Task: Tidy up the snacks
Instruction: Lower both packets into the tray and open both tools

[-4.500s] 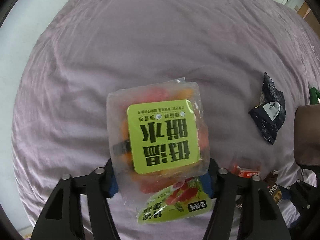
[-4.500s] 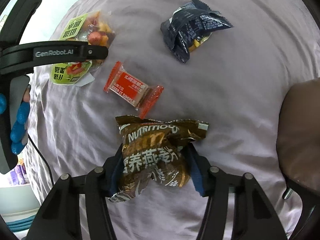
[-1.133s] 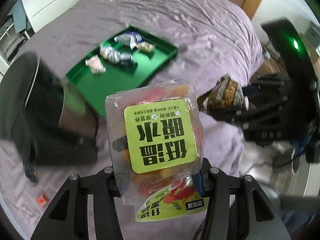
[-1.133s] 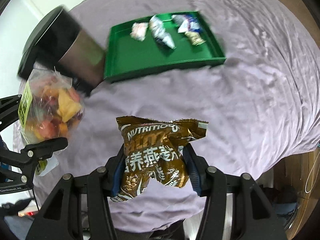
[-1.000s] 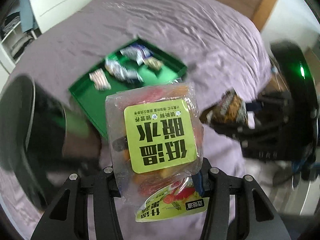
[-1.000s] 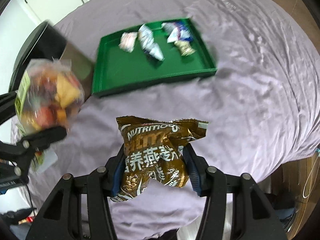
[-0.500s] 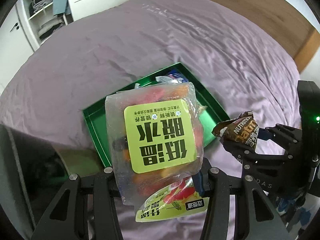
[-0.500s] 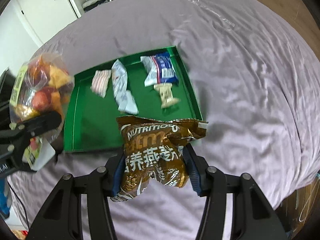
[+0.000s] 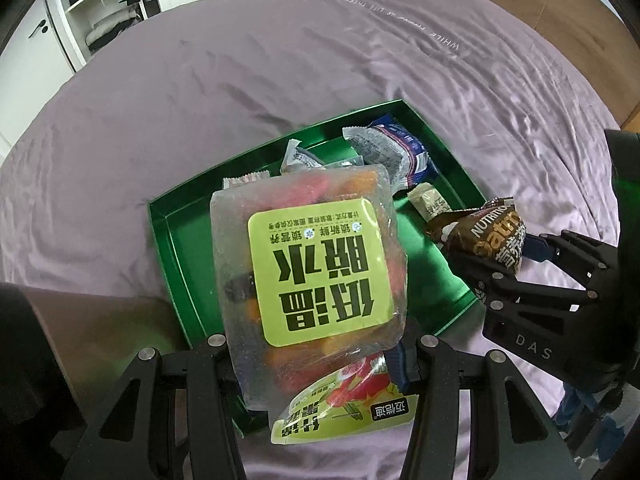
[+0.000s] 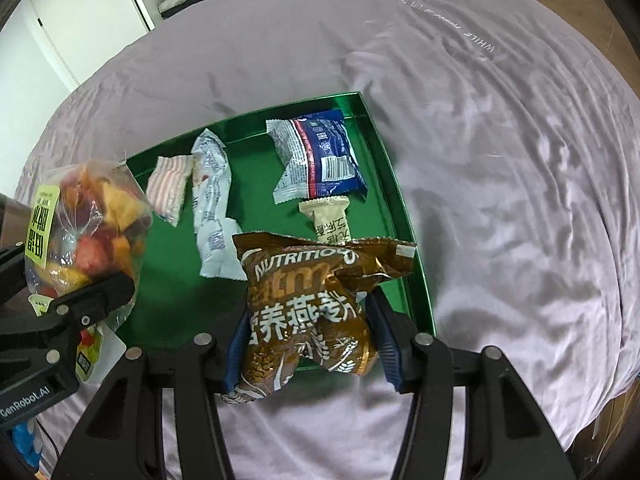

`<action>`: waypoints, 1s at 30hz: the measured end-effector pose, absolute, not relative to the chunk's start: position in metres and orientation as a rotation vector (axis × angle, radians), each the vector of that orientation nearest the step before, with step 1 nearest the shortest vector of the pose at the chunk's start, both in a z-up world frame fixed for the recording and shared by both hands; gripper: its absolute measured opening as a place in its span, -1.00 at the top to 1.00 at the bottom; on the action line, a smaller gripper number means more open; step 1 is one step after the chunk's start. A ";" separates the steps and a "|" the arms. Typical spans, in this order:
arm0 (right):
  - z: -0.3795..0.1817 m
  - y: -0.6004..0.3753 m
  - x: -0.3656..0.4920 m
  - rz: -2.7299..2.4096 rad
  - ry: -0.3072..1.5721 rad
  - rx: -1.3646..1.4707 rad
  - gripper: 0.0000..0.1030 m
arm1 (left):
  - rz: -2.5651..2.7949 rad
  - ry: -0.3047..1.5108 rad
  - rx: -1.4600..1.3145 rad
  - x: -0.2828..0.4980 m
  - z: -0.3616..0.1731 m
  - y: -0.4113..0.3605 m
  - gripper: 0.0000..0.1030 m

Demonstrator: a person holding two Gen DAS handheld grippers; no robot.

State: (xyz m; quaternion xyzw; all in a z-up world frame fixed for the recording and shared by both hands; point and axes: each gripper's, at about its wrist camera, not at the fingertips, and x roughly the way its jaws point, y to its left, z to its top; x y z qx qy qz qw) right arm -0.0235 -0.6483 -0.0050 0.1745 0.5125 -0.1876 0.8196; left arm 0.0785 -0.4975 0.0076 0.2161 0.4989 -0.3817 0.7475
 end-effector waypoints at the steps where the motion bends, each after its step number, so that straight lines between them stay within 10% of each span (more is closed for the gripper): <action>1: -0.007 -0.650 -0.022 -0.400 1.094 0.373 -0.19 | -0.834 1.094 0.474 0.080 0.005 -0.499 0.12; 30: -0.049 -0.658 0.009 -0.410 1.183 0.341 -0.30 | -0.714 1.197 0.471 0.095 -0.056 -0.504 0.10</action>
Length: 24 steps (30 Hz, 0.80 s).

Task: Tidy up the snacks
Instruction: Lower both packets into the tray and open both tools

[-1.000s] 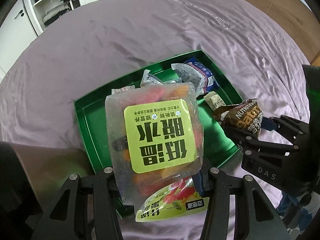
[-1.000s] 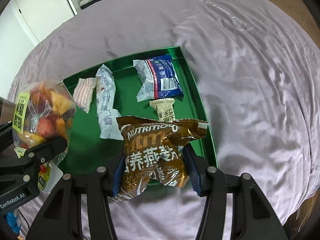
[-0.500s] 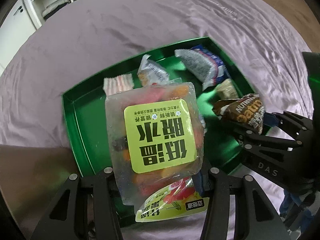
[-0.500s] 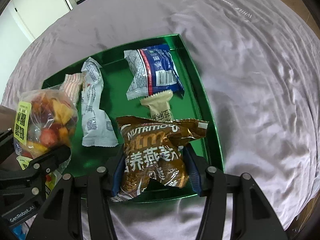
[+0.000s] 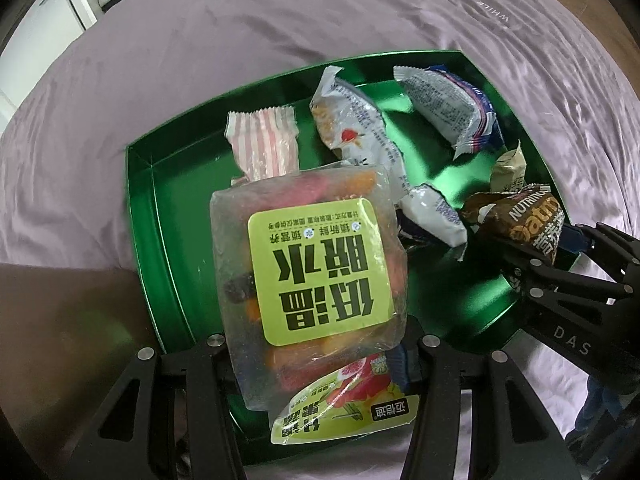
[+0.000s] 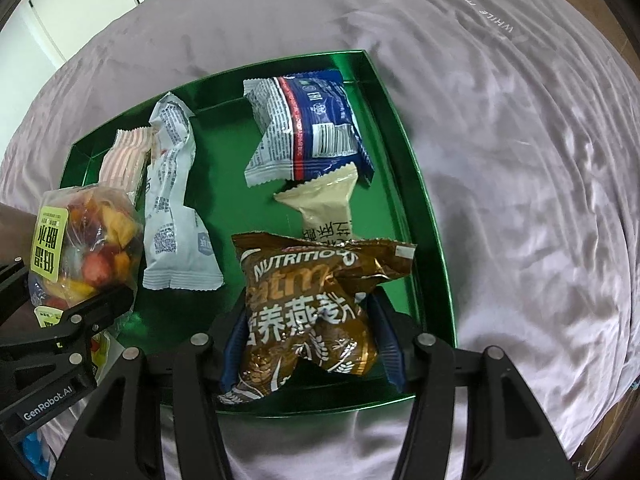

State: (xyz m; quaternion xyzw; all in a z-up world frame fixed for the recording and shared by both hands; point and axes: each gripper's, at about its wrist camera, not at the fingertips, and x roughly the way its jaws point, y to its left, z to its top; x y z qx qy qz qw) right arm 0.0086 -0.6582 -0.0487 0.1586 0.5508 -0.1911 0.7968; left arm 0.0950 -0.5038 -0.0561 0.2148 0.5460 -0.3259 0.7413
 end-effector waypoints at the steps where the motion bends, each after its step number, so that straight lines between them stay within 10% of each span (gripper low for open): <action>1: -0.050 -0.658 0.009 -0.411 1.185 0.338 -0.31 | -0.713 1.198 0.473 0.096 -0.057 -0.502 0.10; 8: -0.047 -0.653 0.013 -0.426 1.192 0.309 -0.82 | -0.704 1.199 0.480 0.095 -0.059 -0.502 0.07; 24: 0.006 -0.639 0.007 -0.459 1.135 0.248 -0.85 | -0.676 1.116 0.429 0.087 -0.009 -0.492 -0.23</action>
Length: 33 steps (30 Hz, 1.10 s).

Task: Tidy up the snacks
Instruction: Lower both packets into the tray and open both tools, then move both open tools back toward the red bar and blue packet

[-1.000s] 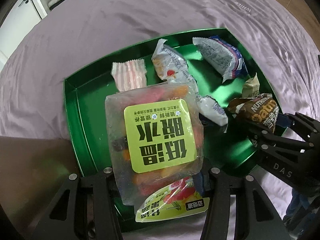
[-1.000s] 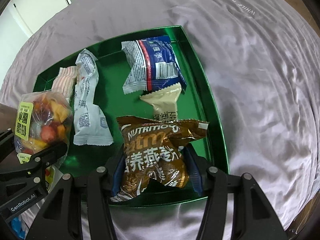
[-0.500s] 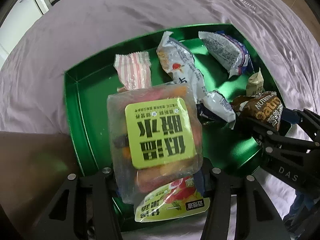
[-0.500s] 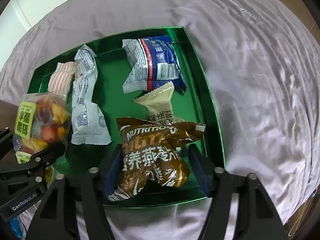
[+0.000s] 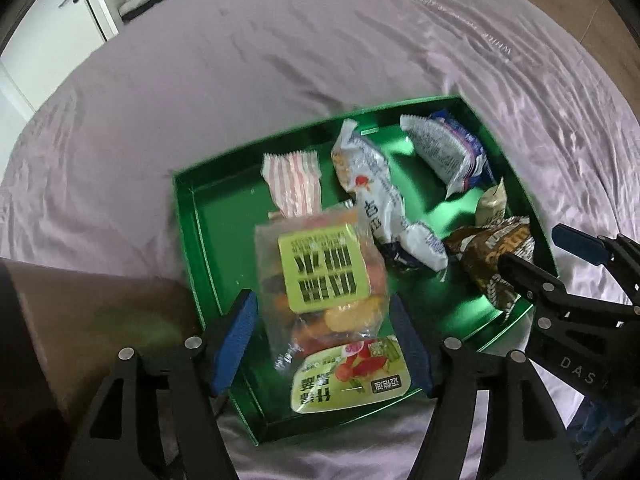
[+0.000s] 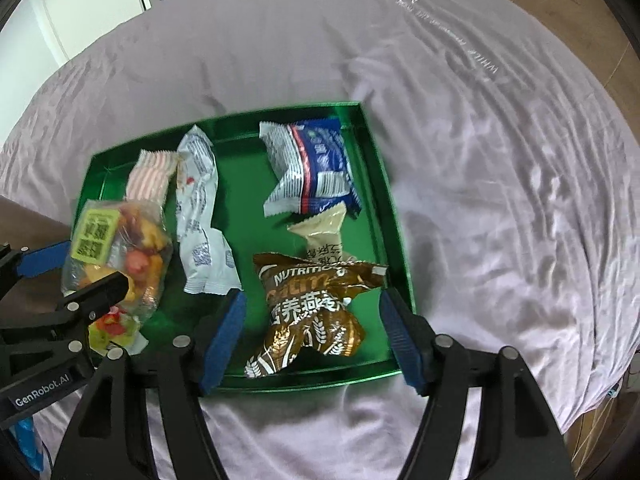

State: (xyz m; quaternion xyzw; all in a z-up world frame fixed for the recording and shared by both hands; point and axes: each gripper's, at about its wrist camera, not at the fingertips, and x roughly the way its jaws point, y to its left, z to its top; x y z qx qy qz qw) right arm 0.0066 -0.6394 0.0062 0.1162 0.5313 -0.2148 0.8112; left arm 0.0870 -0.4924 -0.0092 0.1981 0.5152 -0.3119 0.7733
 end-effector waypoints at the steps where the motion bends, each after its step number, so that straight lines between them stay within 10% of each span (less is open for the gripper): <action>1: 0.011 -0.639 0.005 -0.462 1.129 0.246 -0.85 | -0.677 1.110 0.425 0.086 -0.006 -0.493 -0.24; 15: 0.047 -0.648 -0.013 -0.504 1.084 0.198 -1.00 | -0.662 1.035 0.432 0.082 0.023 -0.497 -0.25; 24: 0.055 -0.652 -0.022 -0.524 1.069 0.177 -1.00 | -0.614 0.917 0.432 0.075 0.042 -0.494 -0.83; 33: 0.063 -0.657 -0.028 -0.578 1.047 0.158 -1.00 | -0.578 0.863 0.495 0.068 0.042 -0.501 -0.84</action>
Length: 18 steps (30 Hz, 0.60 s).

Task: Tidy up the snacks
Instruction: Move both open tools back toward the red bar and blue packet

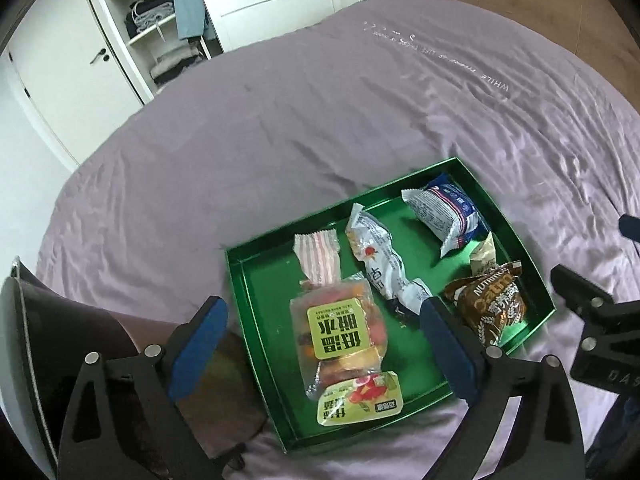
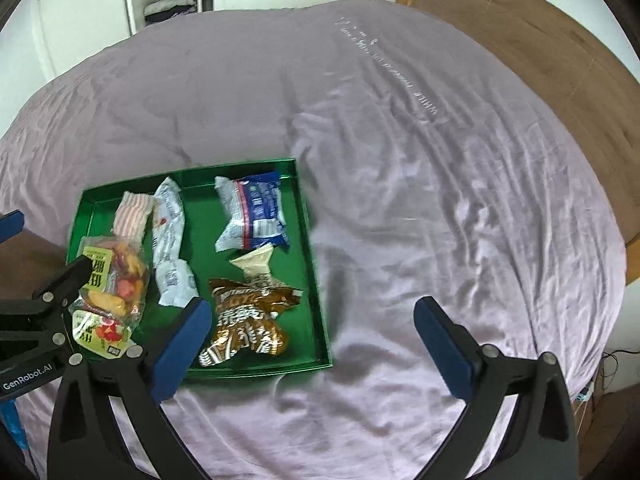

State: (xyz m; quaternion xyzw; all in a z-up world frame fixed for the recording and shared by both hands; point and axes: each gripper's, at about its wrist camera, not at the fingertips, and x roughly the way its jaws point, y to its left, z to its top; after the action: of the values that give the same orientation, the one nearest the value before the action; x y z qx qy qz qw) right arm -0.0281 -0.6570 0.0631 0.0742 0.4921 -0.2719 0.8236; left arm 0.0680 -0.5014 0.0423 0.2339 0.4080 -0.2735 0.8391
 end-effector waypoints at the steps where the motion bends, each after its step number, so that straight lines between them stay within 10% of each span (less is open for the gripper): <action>1: 0.065 -0.657 -0.029 -0.582 1.044 0.160 -1.00 | -0.579 0.857 0.500 0.067 0.043 -0.502 -0.84; 18: 0.110 -0.639 -0.070 -0.641 0.976 0.161 -1.00 | -0.633 0.598 0.476 0.006 0.102 -0.469 -0.84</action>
State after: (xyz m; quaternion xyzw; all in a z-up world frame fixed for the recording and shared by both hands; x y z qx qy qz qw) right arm -0.0703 -0.6395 0.1097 0.0760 0.4601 -0.3021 0.8314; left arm 0.0057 -0.4687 0.1023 0.2285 0.2867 -0.3037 0.8794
